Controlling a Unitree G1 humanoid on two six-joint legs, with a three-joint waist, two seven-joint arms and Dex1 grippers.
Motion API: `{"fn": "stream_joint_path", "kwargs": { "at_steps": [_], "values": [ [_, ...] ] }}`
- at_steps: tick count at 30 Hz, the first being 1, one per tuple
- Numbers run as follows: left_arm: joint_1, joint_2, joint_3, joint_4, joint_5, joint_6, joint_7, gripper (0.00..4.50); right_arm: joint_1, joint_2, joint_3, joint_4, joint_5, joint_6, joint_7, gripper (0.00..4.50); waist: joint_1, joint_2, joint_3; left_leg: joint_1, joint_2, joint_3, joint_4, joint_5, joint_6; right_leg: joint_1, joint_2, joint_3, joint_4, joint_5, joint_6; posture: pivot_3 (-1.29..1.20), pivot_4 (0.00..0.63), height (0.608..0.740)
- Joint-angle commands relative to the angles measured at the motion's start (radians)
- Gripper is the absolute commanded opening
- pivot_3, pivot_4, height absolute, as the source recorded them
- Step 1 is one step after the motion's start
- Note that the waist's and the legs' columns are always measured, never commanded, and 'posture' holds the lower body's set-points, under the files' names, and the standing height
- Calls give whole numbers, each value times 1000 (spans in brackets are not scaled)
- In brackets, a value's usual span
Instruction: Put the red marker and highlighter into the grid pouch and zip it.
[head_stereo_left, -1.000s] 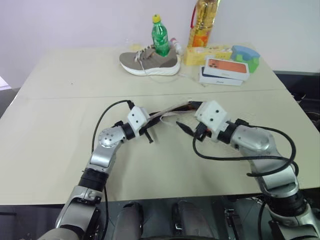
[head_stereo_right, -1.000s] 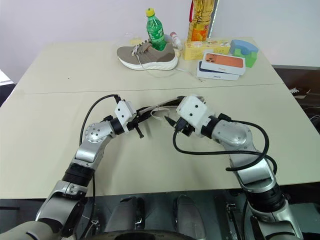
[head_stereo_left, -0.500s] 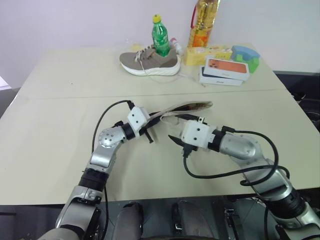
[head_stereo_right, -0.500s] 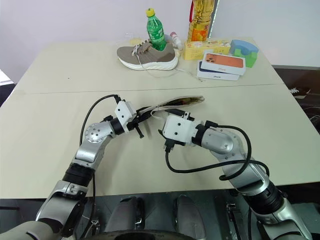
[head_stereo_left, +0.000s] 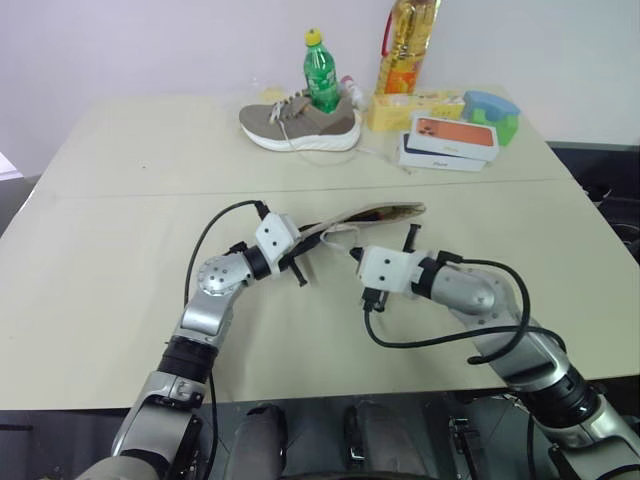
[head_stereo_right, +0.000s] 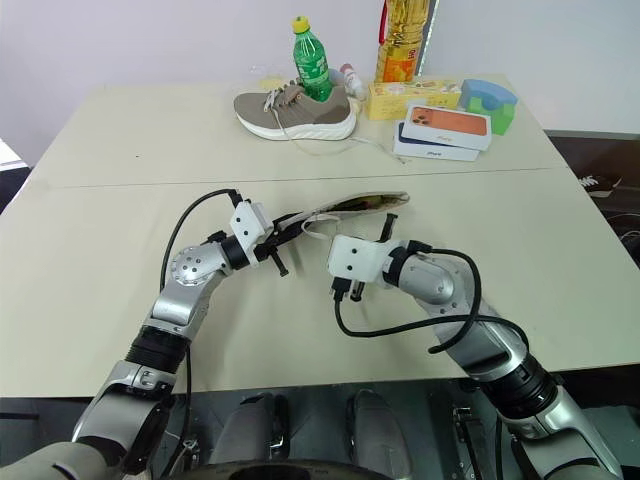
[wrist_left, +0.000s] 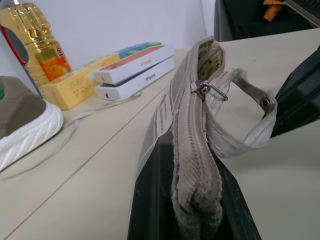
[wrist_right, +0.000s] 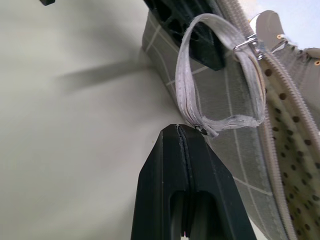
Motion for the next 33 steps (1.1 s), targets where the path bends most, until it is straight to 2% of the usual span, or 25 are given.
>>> {"fn": "stream_joint_path", "kwargs": {
  "at_steps": [1,2,6,12,17,23,30,33],
  "values": [
    [-13,-2,4,-15,-2,-23,4,0,21,38,-82,-96,97,93,31,592,0,0,0,0,0,0,0,0,0,0,0,0,0,0,0,0,150,740],
    [-14,-2,4,-14,-2,-23,5,0,27,44,-93,-106,109,108,33,925,0,0,0,0,0,0,0,0,0,0,0,0,0,0,0,0,150,740],
    [-16,0,5,-8,-3,-27,2,0,58,117,-166,-188,222,288,28,2878,0,0,0,0,0,0,0,0,0,0,0,0,0,0,0,0,150,740],
    [-20,-3,5,-2,-4,-31,1,0,78,363,-365,-215,483,615,-47,2878,0,0,0,0,0,-1,0,0,0,1,0,0,0,0,0,0,150,740],
    [-23,-6,4,2,-4,-34,2,0,47,510,-515,-181,615,745,-131,2878,0,0,0,0,0,-1,0,0,0,1,-1,0,0,0,0,0,150,740],
    [-20,-5,5,-1,-5,-33,0,0,2,585,-617,-179,742,837,-196,2878,-2,0,0,0,0,-2,-1,0,0,1,0,0,0,0,0,0,150,740],
    [-23,-6,3,-2,-5,-33,-2,0,-20,591,-612,-135,792,879,-276,2878,-2,0,0,0,0,-4,-1,0,0,0,0,0,0,0,0,0,150,740],
    [-24,-5,5,-2,-5,-33,-1,0,-21,588,-602,-114,790,880,-315,2026,-2,0,0,0,0,-4,-1,0,0,0,0,0,0,0,0,0,150,740]
  ]
}}
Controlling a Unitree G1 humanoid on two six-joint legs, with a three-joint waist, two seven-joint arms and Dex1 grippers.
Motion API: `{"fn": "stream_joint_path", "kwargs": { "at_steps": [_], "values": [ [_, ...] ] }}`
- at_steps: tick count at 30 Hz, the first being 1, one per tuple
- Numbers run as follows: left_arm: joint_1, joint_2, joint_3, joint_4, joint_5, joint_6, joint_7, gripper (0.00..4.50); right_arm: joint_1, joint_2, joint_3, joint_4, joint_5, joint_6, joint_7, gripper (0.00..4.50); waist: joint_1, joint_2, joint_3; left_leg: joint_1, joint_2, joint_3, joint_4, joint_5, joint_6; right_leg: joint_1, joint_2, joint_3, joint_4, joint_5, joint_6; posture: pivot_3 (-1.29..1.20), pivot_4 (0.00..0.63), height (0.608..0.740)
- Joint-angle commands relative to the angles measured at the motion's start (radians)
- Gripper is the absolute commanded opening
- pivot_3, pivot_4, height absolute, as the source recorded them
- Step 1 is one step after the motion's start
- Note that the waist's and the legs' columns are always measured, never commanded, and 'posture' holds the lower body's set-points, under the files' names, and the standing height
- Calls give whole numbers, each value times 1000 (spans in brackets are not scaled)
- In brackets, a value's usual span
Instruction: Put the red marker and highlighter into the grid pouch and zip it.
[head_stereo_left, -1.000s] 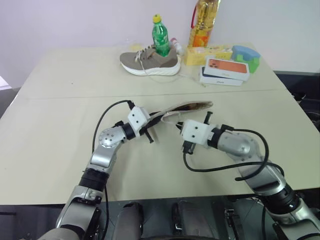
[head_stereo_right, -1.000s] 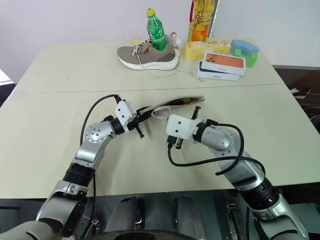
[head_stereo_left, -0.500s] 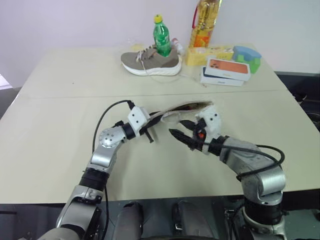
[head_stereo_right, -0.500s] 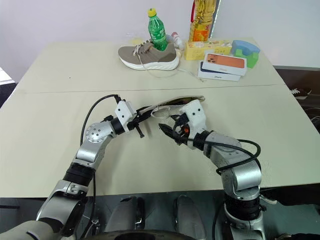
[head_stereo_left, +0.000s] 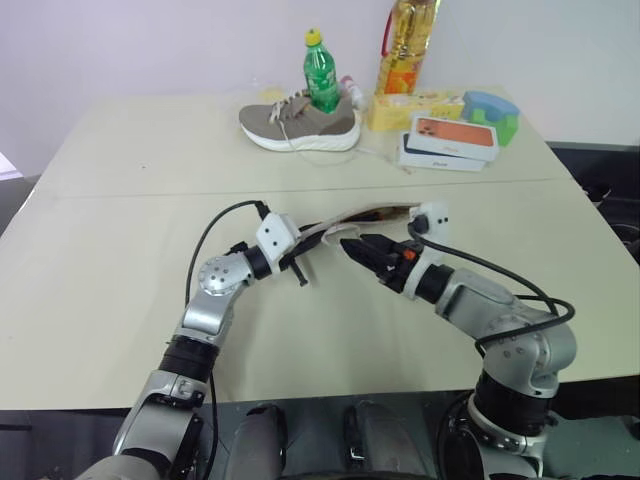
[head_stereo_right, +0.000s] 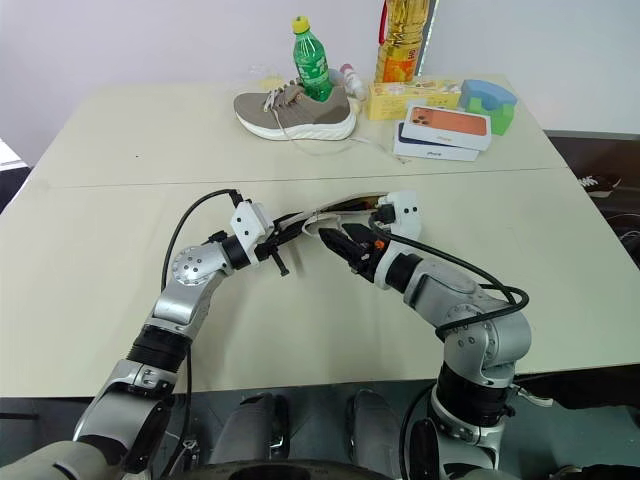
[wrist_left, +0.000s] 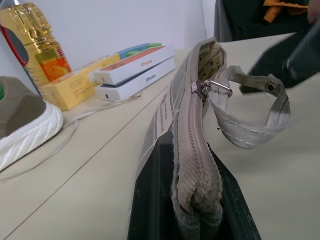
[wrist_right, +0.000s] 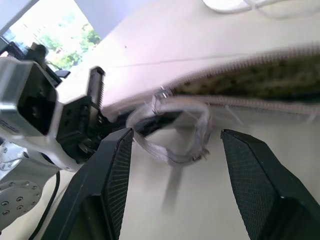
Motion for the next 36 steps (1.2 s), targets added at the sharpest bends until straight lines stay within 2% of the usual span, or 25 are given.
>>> {"fn": "stream_joint_path", "kwargs": {
  "at_steps": [1,4,10,18,24,28,36],
  "values": [
    [-17,0,5,-21,-5,-19,0,0,-20,-2,12,-2,22,-3,-37,1596,0,0,0,0,0,0,0,0,0,0,0,0,0,0,0,0,150,740],
    [-15,1,5,-23,-5,-18,0,0,-19,-17,15,3,29,-10,-52,32,0,0,0,0,0,0,0,0,0,0,0,0,0,0,0,0,150,740],
    [-9,22,19,-18,-6,-26,-4,0,-40,-83,-28,-11,47,-5,-70,32,-1,0,0,0,0,0,0,0,0,0,0,0,0,0,0,0,150,740],
    [2,105,46,27,-1,-66,-23,0,-73,-305,-136,-16,63,-14,-62,32,0,0,0,0,0,0,-2,0,0,-1,0,0,-1,0,0,0,150,740],
    [9,143,54,52,-10,-93,-32,0,-84,-453,-160,39,39,-69,-56,32,-1,0,0,0,0,0,-2,0,0,-1,0,0,-1,0,0,0,150,740],
    [19,160,57,67,-13,-113,-40,0,-70,-519,-148,76,27,-112,-39,32,0,0,0,-1,0,1,-2,0,0,-1,0,0,-1,0,0,0,150,740],
    [51,180,51,41,-29,-103,-70,0,32,-595,-38,71,-21,-197,-7,32,-2,0,0,-1,0,1,-2,0,0,-1,0,0,-1,0,0,0,150,740]
  ]
}}
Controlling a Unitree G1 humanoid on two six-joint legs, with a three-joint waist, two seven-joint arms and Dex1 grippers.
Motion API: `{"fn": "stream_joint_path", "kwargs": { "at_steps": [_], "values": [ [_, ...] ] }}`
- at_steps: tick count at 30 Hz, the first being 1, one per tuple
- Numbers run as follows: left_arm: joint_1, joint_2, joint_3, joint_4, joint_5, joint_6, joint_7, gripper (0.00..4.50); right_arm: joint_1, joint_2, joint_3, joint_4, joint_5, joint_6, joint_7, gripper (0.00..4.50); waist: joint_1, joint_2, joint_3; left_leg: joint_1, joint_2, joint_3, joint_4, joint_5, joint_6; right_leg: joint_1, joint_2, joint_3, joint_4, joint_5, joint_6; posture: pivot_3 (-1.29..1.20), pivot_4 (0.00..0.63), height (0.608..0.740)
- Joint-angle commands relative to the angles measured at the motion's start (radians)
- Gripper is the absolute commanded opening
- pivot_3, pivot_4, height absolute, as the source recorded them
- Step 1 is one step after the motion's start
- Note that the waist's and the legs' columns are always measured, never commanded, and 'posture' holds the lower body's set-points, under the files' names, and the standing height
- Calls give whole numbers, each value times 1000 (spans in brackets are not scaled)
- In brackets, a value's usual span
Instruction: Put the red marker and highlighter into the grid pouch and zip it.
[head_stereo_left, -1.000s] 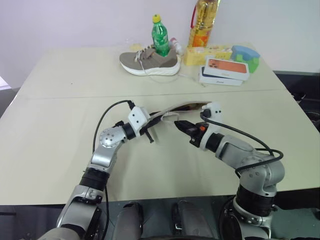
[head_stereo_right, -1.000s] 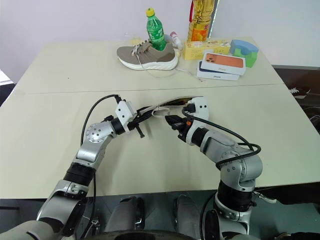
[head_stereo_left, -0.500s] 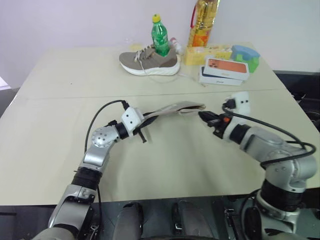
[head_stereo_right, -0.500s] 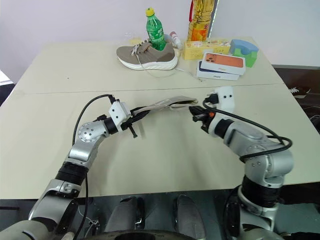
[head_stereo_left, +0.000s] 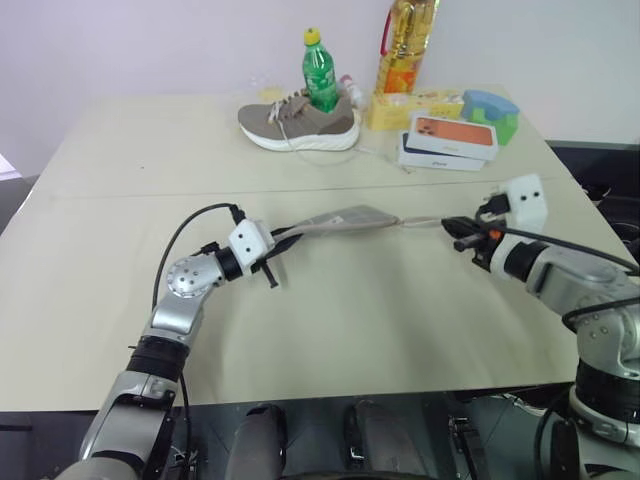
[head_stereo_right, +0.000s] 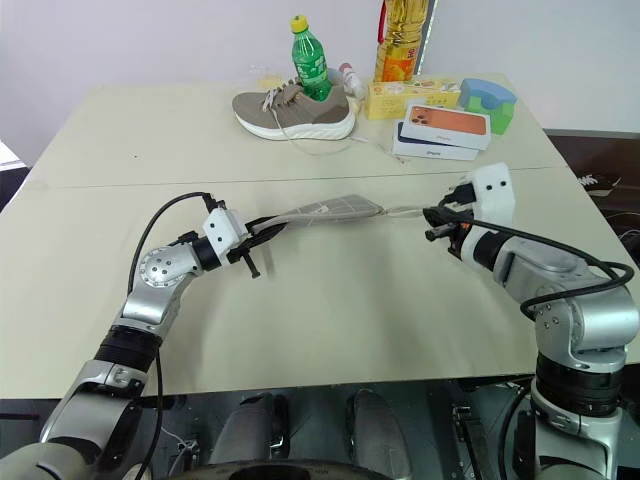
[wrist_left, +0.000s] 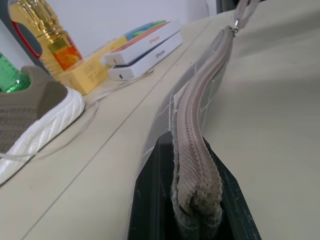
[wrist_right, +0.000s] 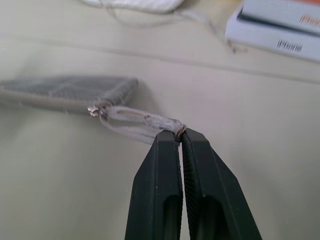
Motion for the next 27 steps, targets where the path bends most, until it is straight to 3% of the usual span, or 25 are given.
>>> {"fn": "stream_joint_path", "kwargs": {
  "at_steps": [1,3,4,6,10,11,20,27],
  "values": [
    [36,34,31,-26,-36,34,-35,0,25,-48,0,-14,-31,-57,18,32,0,0,0,0,0,0,0,0,0,0,0,0,0,0,0,0,150,740],
    [52,42,35,-46,-57,64,-55,0,43,-62,-1,-6,-23,-66,35,32,0,0,0,0,0,0,0,0,0,0,0,0,0,0,0,0,150,740],
    [64,51,39,-58,-67,81,-64,332,57,-75,2,-5,-22,-78,52,718,1,0,0,0,0,0,0,0,0,0,0,0,0,0,0,0,150,740],
    [90,73,52,-83,-89,118,-80,992,87,-97,6,-5,-26,-112,81,1430,-1,0,0,0,0,0,0,0,0,0,0,0,0,0,0,0,150,740],
    [146,112,99,-129,-120,194,-69,3079,176,-135,-11,-38,-15,-216,178,3607,1,0,0,0,0,-1,0,0,0,0,0,0,0,0,0,0,150,740],
    [167,126,117,-143,-137,223,-72,3501,211,-141,-23,-52,-6,-255,215,3687,2,0,0,0,0,-1,0,0,0,0,0,0,0,0,0,0,150,740],
    [284,187,257,-183,-179,397,12,3501,385,-138,-104,-2,-25,-439,310,3687,1,-1,0,1,0,-1,0,0,0,1,-1,0,-1,0,0,0,150,740],
    [334,196,271,-231,-163,468,52,3501,418,-125,-99,44,-41,-520,314,3687,2,0,0,1,0,-1,-1,0,0,1,-1,0,-1,0,0,0,150,740]
  ]
}}
